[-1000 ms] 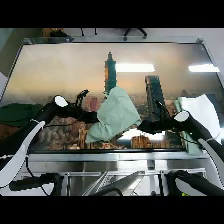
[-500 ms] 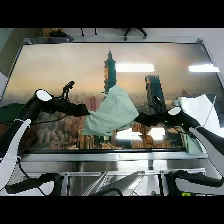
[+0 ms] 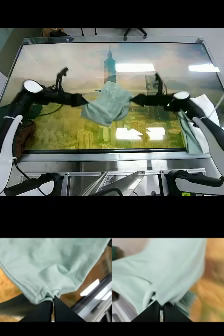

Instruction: Fold the shirts.

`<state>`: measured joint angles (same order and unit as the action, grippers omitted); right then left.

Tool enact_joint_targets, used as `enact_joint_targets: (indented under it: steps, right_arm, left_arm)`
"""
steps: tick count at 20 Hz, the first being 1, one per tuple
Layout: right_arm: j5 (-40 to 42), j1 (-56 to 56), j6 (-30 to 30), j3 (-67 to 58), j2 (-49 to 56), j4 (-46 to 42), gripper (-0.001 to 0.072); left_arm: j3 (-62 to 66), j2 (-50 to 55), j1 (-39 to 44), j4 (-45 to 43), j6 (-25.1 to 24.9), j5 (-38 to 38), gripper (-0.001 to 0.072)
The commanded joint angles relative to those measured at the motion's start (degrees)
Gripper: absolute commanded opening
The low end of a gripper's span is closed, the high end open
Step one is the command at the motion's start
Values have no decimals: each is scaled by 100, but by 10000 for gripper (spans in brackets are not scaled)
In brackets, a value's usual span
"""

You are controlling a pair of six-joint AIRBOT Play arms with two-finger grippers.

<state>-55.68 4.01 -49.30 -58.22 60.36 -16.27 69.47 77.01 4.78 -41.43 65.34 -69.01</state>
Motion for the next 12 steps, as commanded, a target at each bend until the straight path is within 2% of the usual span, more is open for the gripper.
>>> enact_joint_targets:
  steps: [1, 5, 7, 9, 12]
  right_arm:
    - [-778, -328, -87, -2135, -479, 212, 23]
    - [-975, -907, -678, -5438, -420, 168, 22]
    - [-970, -1062, -866, -6579, -358, 22, 22]
    - [-940, -1071, -859, -6896, -455, 46, 22]
    - [-1145, -1071, -861, -6859, -568, -44, 22]
  left_arm:
    - [1635, -557, -52, 343, 341, -238, 15]
    - [4951, -1040, -354, 354, 894, -59, 15]
    - [6177, -1163, -455, 356, 1130, 302, 14]
    - [6168, -1598, -553, 361, 1163, 708, 15]
    - [4776, -2520, -654, 361, 817, 1198, 15]
